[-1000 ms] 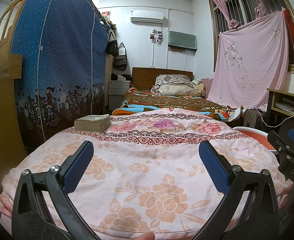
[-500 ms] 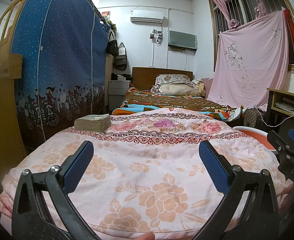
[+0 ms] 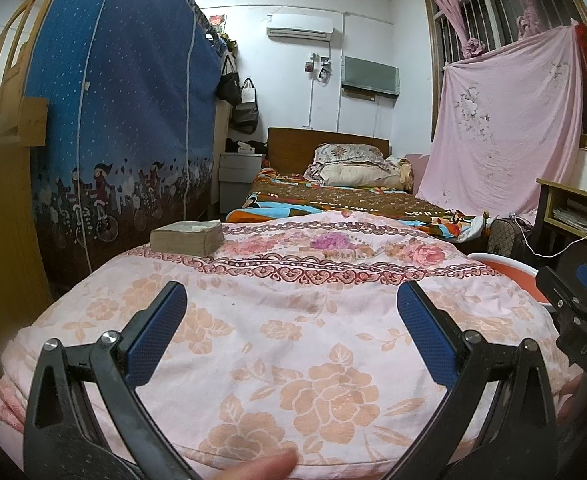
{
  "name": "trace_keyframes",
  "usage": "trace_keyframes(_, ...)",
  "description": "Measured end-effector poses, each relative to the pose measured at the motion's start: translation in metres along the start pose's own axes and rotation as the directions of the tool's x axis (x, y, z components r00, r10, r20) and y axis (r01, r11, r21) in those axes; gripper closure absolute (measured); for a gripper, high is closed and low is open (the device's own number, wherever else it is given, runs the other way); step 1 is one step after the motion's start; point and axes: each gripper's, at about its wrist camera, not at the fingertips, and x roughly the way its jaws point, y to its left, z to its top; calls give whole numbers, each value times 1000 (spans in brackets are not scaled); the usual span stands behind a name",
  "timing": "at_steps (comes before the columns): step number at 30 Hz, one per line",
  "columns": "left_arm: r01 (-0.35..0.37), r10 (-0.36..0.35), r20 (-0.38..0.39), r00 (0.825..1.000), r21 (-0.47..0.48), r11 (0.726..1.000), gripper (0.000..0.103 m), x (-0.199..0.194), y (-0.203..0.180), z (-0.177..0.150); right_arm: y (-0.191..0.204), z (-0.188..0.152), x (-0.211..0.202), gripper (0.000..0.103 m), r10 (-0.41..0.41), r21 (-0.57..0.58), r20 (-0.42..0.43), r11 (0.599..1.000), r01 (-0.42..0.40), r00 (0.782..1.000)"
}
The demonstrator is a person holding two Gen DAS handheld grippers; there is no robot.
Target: Collect trash
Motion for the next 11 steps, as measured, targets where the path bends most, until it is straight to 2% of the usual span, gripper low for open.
trace_keyframes(11, -22, 22, 2, 1000, 22, 1000, 11, 2, -1, 0, 2, 0, 1, 0, 3, -3, -7, 1000, -3, 1000)
